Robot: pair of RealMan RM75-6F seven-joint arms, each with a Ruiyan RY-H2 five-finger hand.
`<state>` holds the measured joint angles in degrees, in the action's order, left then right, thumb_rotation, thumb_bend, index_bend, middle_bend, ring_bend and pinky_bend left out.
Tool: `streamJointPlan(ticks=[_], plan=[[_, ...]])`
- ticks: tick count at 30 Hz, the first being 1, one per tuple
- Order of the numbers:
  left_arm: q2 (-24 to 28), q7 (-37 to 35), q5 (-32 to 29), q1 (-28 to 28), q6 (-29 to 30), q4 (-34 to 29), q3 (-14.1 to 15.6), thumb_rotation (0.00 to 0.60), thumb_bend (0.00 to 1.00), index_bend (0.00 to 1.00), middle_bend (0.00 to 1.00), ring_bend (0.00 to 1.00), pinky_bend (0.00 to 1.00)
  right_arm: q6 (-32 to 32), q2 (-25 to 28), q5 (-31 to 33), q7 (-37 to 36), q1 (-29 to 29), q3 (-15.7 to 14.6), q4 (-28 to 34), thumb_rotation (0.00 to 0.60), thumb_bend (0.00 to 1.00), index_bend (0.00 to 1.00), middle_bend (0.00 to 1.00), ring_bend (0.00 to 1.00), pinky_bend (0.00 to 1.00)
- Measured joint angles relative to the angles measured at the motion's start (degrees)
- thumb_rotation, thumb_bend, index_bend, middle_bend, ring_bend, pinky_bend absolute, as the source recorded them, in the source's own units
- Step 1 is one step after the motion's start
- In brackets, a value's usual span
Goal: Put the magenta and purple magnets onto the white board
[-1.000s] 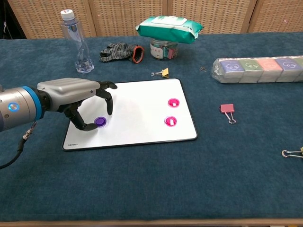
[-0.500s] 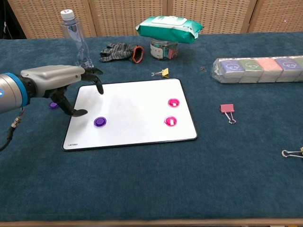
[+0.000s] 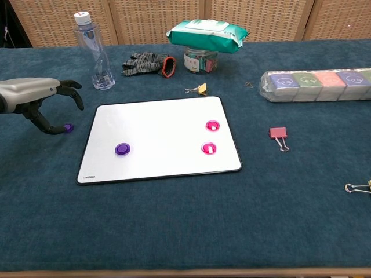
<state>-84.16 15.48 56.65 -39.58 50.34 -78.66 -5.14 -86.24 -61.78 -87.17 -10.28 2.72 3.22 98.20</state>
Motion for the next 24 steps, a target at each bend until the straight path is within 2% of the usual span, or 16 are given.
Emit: streamJointPlan(ticks=[7,15,24], plan=[[-1.6,-3.2,0.7,0.8,-1.7,4.0,0.0,0.6,0.32,0.34,0.0,0.0,0.0,0.3,0.1,0.4,-0.5,0.0,0.1,-0.2,0.6,0.0,0.19,0.0,0.0,0.0],[-3.0,-4.6,0.9,1.1,-2.9,5.8,-0.1,0.6,0.33,0.37,0.0,0.0,0.0,0.2,0.4,0.3,-1.3,-0.1,0.1,-0.1,0.6,0.0,0.19,0.0,0.0,0.0],[-4.3,-4.2,0.7,1.3,-2.8,7.4,-0.6,0.6,0.34,0.51,0.0,0.0,0.0,0.3,0.5,0.4,-1.5,0.0,0.2,-0.1,0.6,0.0,0.19,0.0,0.0,0.0]])
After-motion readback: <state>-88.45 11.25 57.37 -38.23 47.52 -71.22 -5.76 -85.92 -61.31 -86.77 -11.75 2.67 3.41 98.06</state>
